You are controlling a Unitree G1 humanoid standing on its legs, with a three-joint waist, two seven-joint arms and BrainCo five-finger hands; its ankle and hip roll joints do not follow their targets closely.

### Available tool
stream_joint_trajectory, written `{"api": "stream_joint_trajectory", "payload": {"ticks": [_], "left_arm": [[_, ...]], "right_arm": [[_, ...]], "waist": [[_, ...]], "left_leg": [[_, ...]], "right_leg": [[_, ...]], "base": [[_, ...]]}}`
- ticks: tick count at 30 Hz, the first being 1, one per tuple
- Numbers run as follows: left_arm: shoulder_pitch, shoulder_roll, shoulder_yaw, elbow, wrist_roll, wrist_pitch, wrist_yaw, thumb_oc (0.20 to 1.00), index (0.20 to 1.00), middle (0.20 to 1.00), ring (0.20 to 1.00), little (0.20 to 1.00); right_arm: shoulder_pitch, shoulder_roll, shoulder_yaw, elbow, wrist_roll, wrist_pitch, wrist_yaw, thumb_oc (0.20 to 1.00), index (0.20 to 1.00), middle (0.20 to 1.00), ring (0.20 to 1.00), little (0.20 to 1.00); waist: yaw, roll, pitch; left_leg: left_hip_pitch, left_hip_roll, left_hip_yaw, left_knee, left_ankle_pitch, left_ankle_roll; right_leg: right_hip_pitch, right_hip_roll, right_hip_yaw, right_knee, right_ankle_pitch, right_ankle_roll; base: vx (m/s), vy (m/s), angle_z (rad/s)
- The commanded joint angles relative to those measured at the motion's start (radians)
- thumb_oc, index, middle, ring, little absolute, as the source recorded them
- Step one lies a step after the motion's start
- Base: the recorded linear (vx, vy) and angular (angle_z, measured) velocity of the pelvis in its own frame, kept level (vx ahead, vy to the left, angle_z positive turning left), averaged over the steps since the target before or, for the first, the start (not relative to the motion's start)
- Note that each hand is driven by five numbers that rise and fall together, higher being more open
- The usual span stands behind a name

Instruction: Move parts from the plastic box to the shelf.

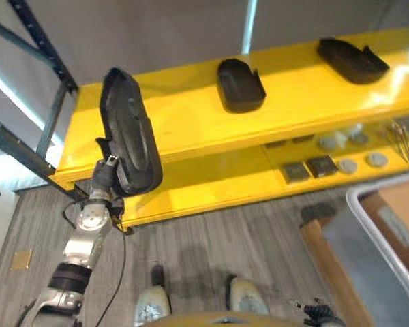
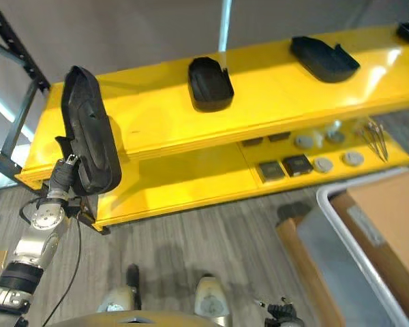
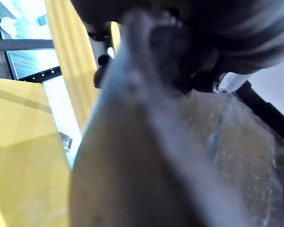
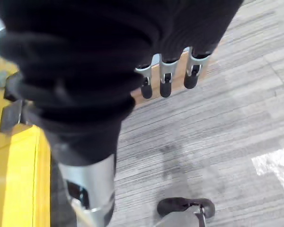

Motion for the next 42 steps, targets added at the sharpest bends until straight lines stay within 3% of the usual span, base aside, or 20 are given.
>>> {"api": "stream_joint_trajectory", "payload": {"ticks": [1,5,15,17,22,26,31,33,38,42], "left_arm": [[-0.031,0.08,0.067,-0.076,0.005,-0.021,0.032,0.2,0.2,0.2,0.2,0.2],[0.002,0.107,0.104,-0.069,0.0,-0.041,0.038,0.2,0.2,0.2,0.2,0.2],[-0.061,0.113,0.082,-0.049,0.007,-0.035,0.064,0.2,0.2,0.2,0.2,0.2],[-0.073,0.098,0.078,-0.037,0.046,0.0,0.053,0.2,0.2,0.2,0.2,0.2],[-0.17,0.158,0.056,0.131,0.088,0.055,0.116,0.2,0.2,0.2,0.2,0.2],[-0.395,0.254,0.0,0.425,0.015,0.055,0.152,0.2,0.2,0.2,0.2,0.2],[-0.479,0.271,-0.013,0.477,-0.03,0.075,0.172,0.2,0.2,0.2,0.2,0.2],[-0.474,0.264,-0.015,0.5,-0.006,0.139,0.151,0.2,0.2,0.2,0.2,0.2],[-0.533,0.3,-0.055,0.638,0.063,0.207,0.154,0.2,0.2,0.2,0.2,0.2],[-0.645,0.35,-0.099,0.737,0.067,0.219,0.213,0.2,0.2,0.2,0.2,0.2]], "right_arm": [[0.023,0.047,0.043,-0.042,0.002,-0.014,-0.008,1.0,1.0,1.0,1.0,1.0],[0.023,0.051,0.062,-0.087,-0.04,-0.003,0.014,1.0,1.0,1.0,1.0,1.0],[0.021,0.025,0.077,-0.087,-0.04,0.011,0.019,1.0,1.0,1.0,1.0,1.0],[0.042,0.03,0.066,-0.086,-0.063,0.034,0.029,1.0,1.0,1.0,1.0,1.0],[0.065,0.015,0.081,-0.094,-0.106,0.045,0.058,1.0,1.0,1.0,1.0,1.0],[0.039,-0.032,0.143,-0.093,-0.096,0.055,0.083,1.0,1.0,1.0,1.0,1.0],[0.017,-0.045,0.162,-0.079,-0.081,0.021,0.094,1.0,1.0,1.0,1.0,1.0],[0.034,-0.044,0.16,-0.095,-0.104,0.027,0.107,1.0,1.0,1.0,1.0,1.0],[0.037,-0.059,0.183,-0.103,-0.096,0.042,0.142,1.0,1.0,1.0,1.0,1.0],[-0.008,-0.09,0.23,-0.1,-0.071,0.042,0.156,1.0,1.0,1.0,1.0,1.0]], "waist": [[0.009,-0.009,-0.046],[0.034,-0.017,-0.055],[0.023,-0.037,-0.062],[0.012,-0.041,-0.066],[-0.027,-0.039,-0.084],[-0.067,-0.034,-0.066],[-0.079,-0.033,-0.034],[-0.083,-0.038,-0.046],[-0.102,-0.04,-0.065],[-0.114,-0.052,-0.019]], "left_leg": [[0.025,-0.009,0.015,-0.083,0.047,0.021],[0.046,-0.008,0.084,-0.089,0.027,0.032],[0.032,0.003,0.086,-0.103,0.033,0.032],[0.034,0.019,0.097,-0.111,0.041,0.021],[0.046,0.034,0.123,-0.107,0.043,0.017],[-0.008,0.046,0.134,-0.071,0.041,0.01],[-0.02,0.049,0.127,-0.072,0.046,0.01],[0.001,0.047,0.127,-0.082,0.046,0.012],[0.022,0.053,0.141,-0.074,0.041,0.01],[-0.049,0.059,0.145,-0.028,0.029,0.007]], "right_leg": [[0.158,-0.053,-0.091,-0.256,0.162,0.105],[0.147,-0.077,-0.168,-0.266,0.185,0.121],[0.138,-0.043,-0.131,-0.309,0.195,0.114],[0.15,-0.03,-0.131,-0.333,0.194,0.108],[0.151,-0.025,-0.119,-0.323,0.184,0.109],[0.085,-0.019,-0.081,-0.281,0.17,0.108],[0.073,-0.013,-0.068,-0.278,0.165,0.103],[0.095,-0.015,-0.073,-0.288,0.167,0.104],[0.111,-0.014,-0.067,-0.281,0.16,0.104],[0.045,-0.007,-0.04,-0.257,0.154,0.1]], "base": [[0.07,0.139,-0.31],[0.02,0.022,-0.57],[0.01,-0.044,-0.11],[0.1,-0.09,-0.03],[0.12,0.009,-0.04],[-0.02,0.033,-0.15],[-0.06,0.039,-0.07],[0.17,0.039,-0.05],[0.2,0.063,0.01],[-0.12,0.055,-0.08]]}}
